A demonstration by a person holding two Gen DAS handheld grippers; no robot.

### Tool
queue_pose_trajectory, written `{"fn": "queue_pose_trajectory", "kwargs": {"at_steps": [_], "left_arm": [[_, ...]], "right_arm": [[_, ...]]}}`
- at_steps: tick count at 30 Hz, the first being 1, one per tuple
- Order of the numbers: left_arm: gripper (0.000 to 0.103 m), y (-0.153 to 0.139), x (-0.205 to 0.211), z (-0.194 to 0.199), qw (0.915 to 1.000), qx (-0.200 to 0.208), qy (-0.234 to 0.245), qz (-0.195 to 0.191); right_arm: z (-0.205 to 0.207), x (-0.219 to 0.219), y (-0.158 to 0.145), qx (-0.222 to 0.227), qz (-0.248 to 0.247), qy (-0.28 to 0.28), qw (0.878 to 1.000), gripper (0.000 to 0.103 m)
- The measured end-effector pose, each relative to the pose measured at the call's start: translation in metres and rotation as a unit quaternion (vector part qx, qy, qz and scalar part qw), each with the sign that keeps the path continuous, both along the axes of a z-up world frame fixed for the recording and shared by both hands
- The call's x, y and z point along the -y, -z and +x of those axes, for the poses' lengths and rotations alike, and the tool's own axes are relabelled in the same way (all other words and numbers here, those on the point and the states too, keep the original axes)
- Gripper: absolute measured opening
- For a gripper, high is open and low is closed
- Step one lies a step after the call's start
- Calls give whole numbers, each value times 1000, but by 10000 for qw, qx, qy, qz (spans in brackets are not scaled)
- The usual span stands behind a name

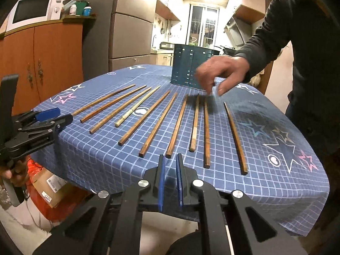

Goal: Organize utensils
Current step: 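Lower both tools toward the row of wooden chopsticks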

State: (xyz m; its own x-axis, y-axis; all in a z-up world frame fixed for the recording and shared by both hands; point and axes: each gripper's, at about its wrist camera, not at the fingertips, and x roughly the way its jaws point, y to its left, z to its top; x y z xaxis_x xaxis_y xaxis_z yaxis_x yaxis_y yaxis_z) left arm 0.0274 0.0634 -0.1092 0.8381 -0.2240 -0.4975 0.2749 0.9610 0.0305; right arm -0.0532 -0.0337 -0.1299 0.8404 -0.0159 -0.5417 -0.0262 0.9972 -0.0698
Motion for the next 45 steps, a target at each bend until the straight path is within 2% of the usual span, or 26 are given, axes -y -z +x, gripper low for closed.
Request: {"fn": "queue_pose_trajectory", "kwargs": {"at_steps": [8,20,29,32,33,37,39,45], "left_arm": [[33,0,4,8,9999,0,137,-86],[34,2,9,11,9996,86,214,-144],[36,3,14,16,9996,144,202,-155],[39,4,16,17,9996,166,193,-153],[39,4,17,17,9996,183,188,-135],[40,4,21,18,9996,182,186,-148],[40,4,21,18,9995,184,184,-150],[40,4,20,17,9994,218,202,-149]], "right_arm": [[10,-3,5,-60,33,68,10000,8],[23,2,8,-101,217,161,9996,9],[25,-2,14,244,204,210,9993,10],[24,1,13,299,305,280,9987,50],[24,2,12,348,349,307,9983,50],[29,1,15,341,261,338,9985,47],[28,-1,15,371,219,299,9986,36],[29,-1,15,363,130,357,9986,20]]}}
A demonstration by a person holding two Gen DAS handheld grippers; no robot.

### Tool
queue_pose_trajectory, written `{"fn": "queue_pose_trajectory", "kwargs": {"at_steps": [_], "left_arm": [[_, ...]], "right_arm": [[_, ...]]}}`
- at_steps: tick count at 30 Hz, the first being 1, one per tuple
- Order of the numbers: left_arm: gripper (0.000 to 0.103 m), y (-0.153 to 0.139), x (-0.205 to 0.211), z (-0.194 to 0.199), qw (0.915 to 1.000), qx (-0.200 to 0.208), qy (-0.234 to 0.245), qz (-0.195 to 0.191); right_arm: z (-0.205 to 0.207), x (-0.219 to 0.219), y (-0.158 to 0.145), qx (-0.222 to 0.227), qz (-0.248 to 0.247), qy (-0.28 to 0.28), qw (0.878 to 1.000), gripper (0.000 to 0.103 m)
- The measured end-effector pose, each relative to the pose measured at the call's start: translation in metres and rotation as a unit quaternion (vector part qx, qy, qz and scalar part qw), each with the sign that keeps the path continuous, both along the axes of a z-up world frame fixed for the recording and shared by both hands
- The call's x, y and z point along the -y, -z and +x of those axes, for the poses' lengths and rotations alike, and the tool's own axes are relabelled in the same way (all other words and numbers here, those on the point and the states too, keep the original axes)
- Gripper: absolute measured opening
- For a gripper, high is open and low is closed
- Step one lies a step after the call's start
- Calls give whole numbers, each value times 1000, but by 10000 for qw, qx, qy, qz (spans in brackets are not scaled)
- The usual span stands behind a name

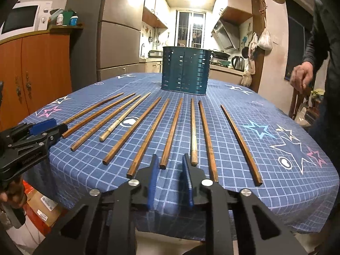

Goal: Organize utensils
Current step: 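Lower both tools toward the row of wooden chopsticks, then close the left tool on one wooden chopstick while the right tool grasps another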

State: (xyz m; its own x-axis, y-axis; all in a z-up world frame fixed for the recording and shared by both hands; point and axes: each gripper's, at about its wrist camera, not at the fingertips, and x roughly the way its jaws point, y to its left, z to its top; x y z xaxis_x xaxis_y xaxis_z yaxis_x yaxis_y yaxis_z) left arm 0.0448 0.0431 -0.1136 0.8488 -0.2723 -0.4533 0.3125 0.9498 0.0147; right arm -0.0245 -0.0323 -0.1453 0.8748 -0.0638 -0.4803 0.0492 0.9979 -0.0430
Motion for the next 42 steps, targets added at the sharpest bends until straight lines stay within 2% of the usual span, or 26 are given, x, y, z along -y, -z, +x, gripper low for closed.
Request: {"fn": "queue_pose_trajectory", "kwargs": {"at_steps": [15,18,24,27,33,42], "left_arm": [[39,7,-5,-10,9996,246,-51,-103],[30,8,-8,-14,9994,301,-111,-133],[20,8,-13,-20,9993,341,-130,-112],[18,8,-13,-23,9991,409,-130,-42],[10,6,-9,-22,9991,427,-63,10],[5,5,-7,-19,9992,390,-62,-9]], "right_arm": [[4,-9,6,214,-273,124,9993,20],[3,-11,7,282,-336,152,9989,19],[2,-13,10,271,-266,141,9992,16],[1,-15,10,261,-288,87,9992,11],[3,-15,9,259,-237,77,9994,9],[5,-7,7,233,-61,66,9997,7]]}}
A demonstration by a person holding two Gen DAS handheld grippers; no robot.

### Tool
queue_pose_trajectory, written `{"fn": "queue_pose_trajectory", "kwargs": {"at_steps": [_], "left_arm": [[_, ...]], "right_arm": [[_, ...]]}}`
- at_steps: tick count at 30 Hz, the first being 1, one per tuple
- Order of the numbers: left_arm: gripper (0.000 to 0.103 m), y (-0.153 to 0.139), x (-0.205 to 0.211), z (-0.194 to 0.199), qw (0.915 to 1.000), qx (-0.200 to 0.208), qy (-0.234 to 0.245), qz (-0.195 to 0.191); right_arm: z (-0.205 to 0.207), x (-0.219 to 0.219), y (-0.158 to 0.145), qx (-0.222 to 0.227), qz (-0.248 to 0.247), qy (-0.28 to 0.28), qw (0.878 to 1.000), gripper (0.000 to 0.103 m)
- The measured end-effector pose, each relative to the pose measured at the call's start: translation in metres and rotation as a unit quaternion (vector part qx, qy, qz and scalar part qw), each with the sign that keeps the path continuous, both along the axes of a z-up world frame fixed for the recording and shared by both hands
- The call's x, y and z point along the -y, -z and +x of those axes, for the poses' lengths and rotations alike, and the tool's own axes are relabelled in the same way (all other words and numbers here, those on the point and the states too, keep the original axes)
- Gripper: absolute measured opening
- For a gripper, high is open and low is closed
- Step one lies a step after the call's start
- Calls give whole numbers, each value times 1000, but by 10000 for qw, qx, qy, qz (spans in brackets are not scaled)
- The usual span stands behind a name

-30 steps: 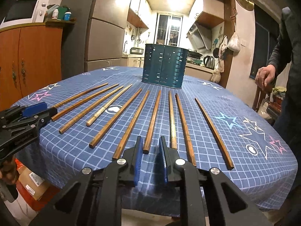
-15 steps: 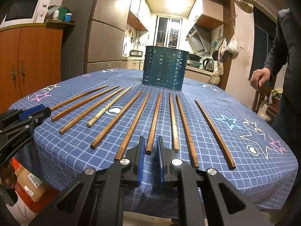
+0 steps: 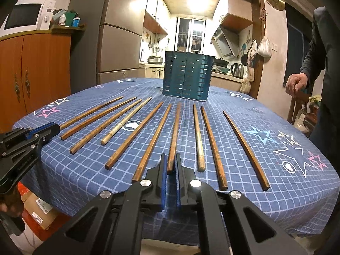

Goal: Organize utensils
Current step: 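Close the left tool on one wooden chopstick while the right tool grasps another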

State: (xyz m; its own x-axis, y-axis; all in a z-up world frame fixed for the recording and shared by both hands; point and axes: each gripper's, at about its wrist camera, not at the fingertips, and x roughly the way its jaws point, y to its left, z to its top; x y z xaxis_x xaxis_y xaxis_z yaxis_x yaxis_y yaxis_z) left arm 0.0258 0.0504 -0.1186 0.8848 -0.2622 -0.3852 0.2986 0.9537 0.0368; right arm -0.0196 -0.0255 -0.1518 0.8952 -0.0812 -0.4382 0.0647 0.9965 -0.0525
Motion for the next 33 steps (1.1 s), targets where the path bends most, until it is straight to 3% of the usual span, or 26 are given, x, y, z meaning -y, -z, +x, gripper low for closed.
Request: {"fn": "queue_pose_trajectory", "kwargs": {"at_steps": [12,24,33], "left_arm": [[5,-20,-3,-5,9999,58,-81,-87],[5,-76,-12,-18,9973,553,-103,-476],[5,-121,-21,-15,9942,672,-117,-831]], "right_arm": [[-19,8,-27,284,41,82,9996,7],[-50,8,-78,797,-144,5,9967,7],[-49,12,-118,1084,-368,-189,9932,7]]}}
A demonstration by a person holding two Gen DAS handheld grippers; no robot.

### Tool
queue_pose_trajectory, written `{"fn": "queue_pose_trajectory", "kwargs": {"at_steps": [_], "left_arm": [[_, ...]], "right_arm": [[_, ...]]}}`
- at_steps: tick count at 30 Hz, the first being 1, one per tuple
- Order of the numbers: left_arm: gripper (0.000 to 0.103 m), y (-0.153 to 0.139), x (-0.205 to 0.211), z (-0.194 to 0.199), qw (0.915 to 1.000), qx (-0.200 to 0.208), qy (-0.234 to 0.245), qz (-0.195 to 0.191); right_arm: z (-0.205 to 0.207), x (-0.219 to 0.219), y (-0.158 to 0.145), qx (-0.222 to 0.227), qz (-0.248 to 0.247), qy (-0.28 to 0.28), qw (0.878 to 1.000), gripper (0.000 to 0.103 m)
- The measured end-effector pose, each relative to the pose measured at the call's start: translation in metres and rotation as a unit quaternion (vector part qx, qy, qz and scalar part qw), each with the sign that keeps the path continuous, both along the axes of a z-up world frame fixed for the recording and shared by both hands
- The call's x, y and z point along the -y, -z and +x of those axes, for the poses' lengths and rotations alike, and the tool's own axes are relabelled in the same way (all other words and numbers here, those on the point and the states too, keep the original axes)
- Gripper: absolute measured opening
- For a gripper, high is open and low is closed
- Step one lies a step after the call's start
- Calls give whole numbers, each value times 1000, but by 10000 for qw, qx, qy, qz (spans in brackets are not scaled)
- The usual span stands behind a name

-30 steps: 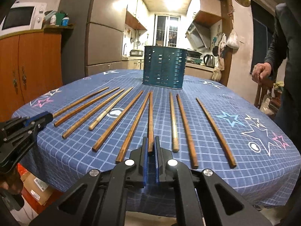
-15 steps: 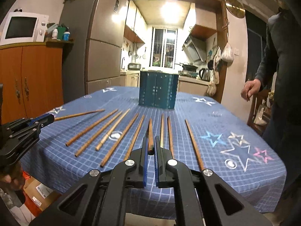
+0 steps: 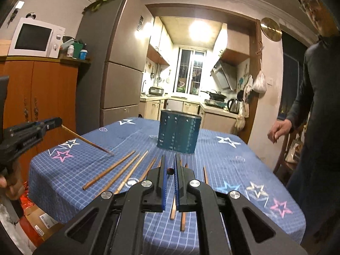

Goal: Organize utensils
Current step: 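Close the left tool on one wooden chopstick while the right tool grasps another, then lift both held chopsticks and carry them over the teal utensil holder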

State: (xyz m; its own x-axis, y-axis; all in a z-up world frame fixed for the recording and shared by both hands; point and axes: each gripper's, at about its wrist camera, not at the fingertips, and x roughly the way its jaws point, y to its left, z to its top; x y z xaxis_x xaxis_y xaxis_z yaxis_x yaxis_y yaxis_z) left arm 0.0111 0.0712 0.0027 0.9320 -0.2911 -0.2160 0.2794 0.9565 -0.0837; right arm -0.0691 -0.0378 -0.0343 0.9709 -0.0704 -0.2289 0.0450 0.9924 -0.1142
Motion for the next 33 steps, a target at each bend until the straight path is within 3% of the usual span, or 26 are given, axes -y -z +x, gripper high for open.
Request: {"fn": "queue_pose_trajectory", "kwargs": {"at_steps": [4,12,21,33], "left_arm": [[5,-26,0,5,9999,124,-12,-58],[5,-64,19,35,9999,-47,96,98],[5,-95,26,59,9993,-274,230,-60],[5,-148,70,107,9966,-263,786,5]], "right_arm": [[11,9,-19,-20,71,-185,9998,7],[40,30,-60,-115,256,-531,9982,7],[72,49,-93,-486,647,-1009,9916,7],[112,80,-153,-469,937,-1170,9876,7]]}}
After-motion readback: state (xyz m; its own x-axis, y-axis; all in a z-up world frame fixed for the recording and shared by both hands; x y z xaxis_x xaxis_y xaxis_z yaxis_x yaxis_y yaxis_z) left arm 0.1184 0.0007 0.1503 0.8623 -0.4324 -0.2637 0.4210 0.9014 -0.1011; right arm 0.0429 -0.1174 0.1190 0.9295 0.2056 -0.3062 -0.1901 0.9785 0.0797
